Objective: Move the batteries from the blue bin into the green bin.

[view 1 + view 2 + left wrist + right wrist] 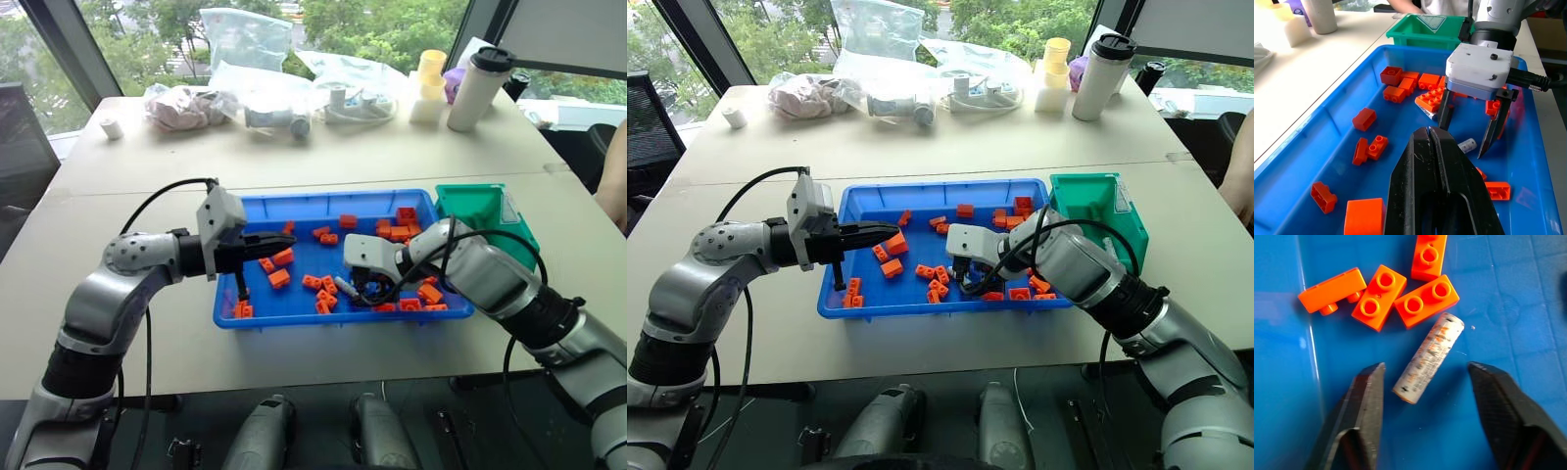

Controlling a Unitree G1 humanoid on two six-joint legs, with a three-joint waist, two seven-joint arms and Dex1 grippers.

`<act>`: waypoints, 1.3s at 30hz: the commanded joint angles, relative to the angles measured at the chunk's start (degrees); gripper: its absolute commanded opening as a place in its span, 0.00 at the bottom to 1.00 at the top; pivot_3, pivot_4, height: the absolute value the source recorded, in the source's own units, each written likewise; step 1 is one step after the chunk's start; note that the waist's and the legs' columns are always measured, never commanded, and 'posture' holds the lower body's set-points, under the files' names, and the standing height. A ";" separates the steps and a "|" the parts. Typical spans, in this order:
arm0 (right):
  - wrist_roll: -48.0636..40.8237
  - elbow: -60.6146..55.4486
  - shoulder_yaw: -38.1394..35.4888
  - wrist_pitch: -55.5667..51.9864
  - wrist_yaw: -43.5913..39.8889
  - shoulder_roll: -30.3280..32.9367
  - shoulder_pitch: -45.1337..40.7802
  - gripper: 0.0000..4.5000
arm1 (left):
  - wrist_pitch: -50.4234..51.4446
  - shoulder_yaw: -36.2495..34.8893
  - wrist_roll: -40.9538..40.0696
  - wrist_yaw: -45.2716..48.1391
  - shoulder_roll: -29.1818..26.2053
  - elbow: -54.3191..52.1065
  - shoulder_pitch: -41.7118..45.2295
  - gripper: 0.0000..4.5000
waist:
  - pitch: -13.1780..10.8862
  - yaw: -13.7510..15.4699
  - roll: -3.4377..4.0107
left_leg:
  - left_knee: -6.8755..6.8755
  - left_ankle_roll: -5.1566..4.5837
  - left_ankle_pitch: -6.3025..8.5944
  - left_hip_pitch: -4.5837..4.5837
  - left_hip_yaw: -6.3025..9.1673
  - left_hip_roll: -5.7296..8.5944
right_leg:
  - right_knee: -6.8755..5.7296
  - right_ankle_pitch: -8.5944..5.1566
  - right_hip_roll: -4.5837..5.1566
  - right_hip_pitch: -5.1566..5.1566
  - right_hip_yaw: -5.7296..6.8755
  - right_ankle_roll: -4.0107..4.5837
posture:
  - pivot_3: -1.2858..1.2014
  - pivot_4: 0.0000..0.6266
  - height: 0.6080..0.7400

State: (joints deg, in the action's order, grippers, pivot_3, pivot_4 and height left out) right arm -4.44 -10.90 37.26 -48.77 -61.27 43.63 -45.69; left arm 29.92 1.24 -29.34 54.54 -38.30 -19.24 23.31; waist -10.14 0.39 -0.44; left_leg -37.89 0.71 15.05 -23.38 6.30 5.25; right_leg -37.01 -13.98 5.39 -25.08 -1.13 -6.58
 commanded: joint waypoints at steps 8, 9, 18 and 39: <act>1.62 -0.28 -8.59 -0.23 1.12 -0.59 -2.82 0.00 | -1.24 -0.48 0.11 0.22 0.05 -0.63 1.51 0.00 | 0.00 0.03 0.00 | 0.00 0.01 0.00 0.00 0.00 0.00 | -0.01 0.00 0.00 0.00 -0.01 0.00 | 0.52 0.24 1.00; 1.24 -0.57 -10.87 -1.02 1.44 0.01 -3.39 0.00 | -1.33 -0.45 0.16 0.24 0.10 -0.52 1.57 0.00 | 0.00 0.09 0.01 | 0.00 0.01 -0.01 -0.01 0.00 0.01 | -0.01 0.00 0.01 -0.02 -0.01 0.00 | 0.52 0.24 1.00; 0.73 3.13 -34.11 -7.61 10.11 11.69 -0.85 0.00 | -2.53 -0.04 0.56 1.04 0.54 0.66 2.08 0.00 | 0.00 0.38 0.00 | 0.01 -0.04 0.03 -0.02 0.02 0.04 | 0.13 0.00 0.06 0.09 0.06 0.00 | 0.52 0.24 1.00; -13.28 -8.95 -39.43 -10.75 9.74 10.82 9.65 0.99 | -4.65 1.47 2.10 3.49 1.35 4.51 5.38 0.00 | -0.04 -0.10 0.06 | 0.05 -0.07 0.04 0.04 -0.06 -0.07 | 0.05 0.00 0.00 0.05 -0.03 0.00 | 0.52 0.24 1.00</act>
State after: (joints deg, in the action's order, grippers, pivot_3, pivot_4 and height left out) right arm -15.02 -16.69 -3.96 -58.68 -50.28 55.30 -35.42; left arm 25.80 3.46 -26.89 57.81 -36.77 -13.69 27.87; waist -10.18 0.29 -0.38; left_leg -37.85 0.64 15.09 -23.34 6.24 5.18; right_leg -36.96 -13.98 5.37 -25.01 -1.16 -6.58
